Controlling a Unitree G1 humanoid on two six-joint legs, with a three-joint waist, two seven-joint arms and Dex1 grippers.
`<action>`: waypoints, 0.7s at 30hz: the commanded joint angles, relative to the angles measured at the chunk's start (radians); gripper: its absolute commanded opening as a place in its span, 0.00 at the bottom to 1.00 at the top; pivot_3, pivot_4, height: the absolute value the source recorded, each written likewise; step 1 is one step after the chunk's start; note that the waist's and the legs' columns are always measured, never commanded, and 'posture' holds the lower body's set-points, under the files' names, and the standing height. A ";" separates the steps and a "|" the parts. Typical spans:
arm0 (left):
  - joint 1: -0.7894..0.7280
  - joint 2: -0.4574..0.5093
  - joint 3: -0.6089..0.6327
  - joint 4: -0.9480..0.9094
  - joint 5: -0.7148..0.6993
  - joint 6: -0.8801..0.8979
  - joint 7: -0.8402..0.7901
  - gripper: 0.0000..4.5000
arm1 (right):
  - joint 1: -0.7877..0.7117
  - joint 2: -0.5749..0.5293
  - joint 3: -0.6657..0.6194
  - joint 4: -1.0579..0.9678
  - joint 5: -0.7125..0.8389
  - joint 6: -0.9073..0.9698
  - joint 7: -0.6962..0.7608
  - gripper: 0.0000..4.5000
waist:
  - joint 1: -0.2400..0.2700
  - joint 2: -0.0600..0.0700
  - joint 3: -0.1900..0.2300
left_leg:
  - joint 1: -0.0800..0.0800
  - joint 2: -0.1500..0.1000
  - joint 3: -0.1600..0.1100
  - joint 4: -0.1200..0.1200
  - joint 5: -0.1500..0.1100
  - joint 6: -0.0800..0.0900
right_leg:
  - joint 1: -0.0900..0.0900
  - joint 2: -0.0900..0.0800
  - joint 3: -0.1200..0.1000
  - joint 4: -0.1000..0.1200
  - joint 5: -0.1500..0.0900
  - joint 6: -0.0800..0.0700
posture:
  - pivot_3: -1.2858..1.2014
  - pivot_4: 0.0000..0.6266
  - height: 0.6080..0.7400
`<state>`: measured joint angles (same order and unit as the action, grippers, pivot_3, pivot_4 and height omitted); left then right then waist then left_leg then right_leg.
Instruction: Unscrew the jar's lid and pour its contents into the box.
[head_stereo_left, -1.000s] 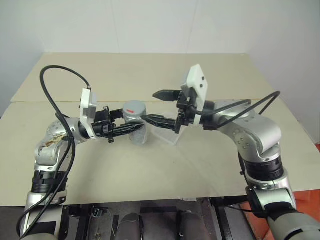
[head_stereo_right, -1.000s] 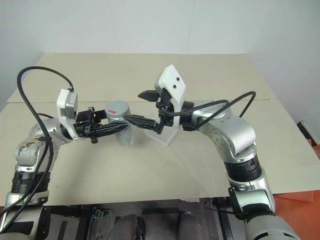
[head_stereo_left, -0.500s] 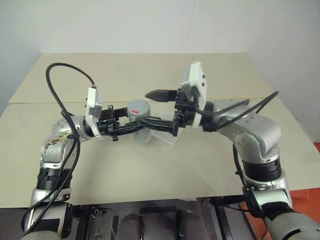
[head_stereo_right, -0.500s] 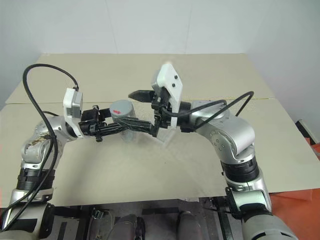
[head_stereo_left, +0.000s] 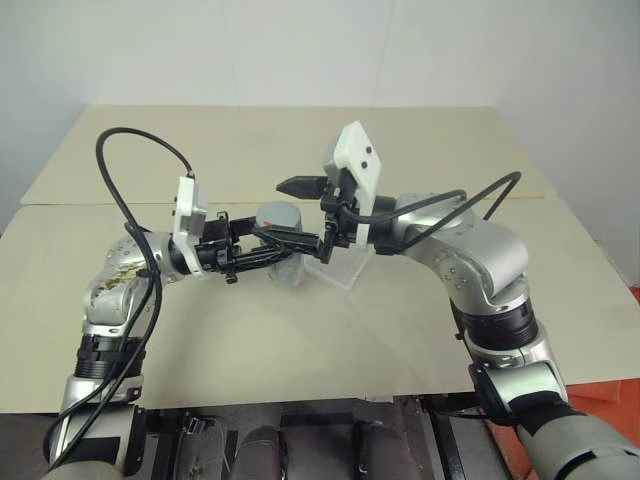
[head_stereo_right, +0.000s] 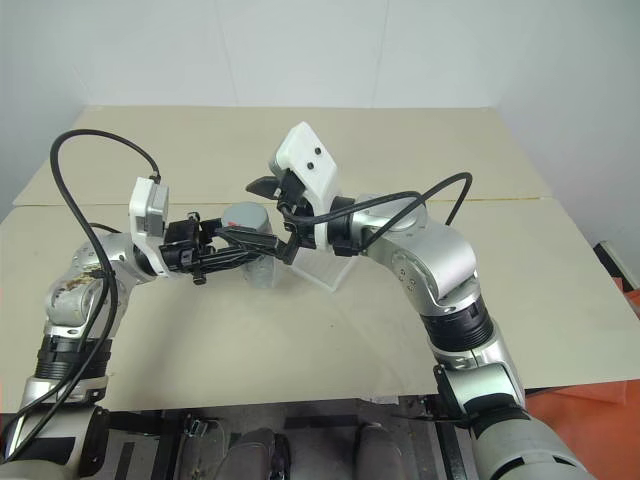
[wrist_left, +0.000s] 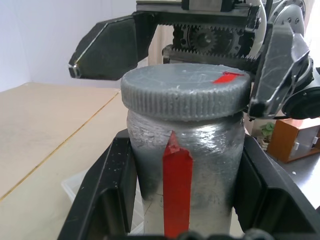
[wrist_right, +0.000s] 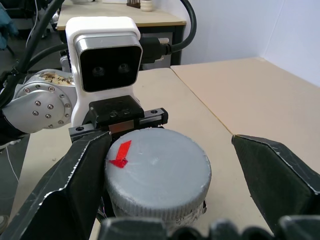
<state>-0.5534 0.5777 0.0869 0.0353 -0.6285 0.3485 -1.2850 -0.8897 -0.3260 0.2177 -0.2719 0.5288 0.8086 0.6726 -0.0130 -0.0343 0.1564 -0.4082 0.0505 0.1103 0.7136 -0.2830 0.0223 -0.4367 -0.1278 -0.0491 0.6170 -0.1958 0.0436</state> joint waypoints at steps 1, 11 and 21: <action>-0.019 0.007 0.011 -0.020 -0.009 -0.007 -0.005 0.56 | -0.022 0.003 -0.026 -0.022 0.002 -0.013 0.004 1.00 | 0.000 0.000 0.000 | 0.000 0.000 0.000 0.000 0.000 0.000 | 0.000 0.000 0.000 0.000 0.000 0.000 | 0.52 0.24 1.00; -0.015 0.009 0.013 -0.022 -0.009 -0.012 -0.013 0.46 | -0.025 0.001 -0.035 -0.023 0.013 -0.009 0.009 1.00 | 0.000 0.000 0.000 | 0.000 0.000 0.000 0.000 0.000 0.000 | 0.000 0.000 0.000 0.000 0.000 0.000 | 0.52 0.24 1.00; -0.013 0.009 0.015 -0.036 -0.014 -0.007 -0.006 0.46 | -0.030 0.006 -0.037 -0.012 0.012 -0.009 0.007 1.00 | 0.000 0.000 0.000 | 0.000 0.000 0.000 0.000 0.000 0.000 | 0.000 0.000 0.000 0.000 0.000 0.000 | 0.52 0.24 1.00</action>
<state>-0.5533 0.5794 0.0869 0.0350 -0.6286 0.3483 -1.2893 -0.8904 -0.3244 0.2149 -0.2667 0.5336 0.8086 0.6772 -0.0132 -0.0343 0.1564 -0.4082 0.0505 0.1103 0.7137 -0.2830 0.0222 -0.4367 -0.1278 -0.0491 0.6170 -0.1958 0.0436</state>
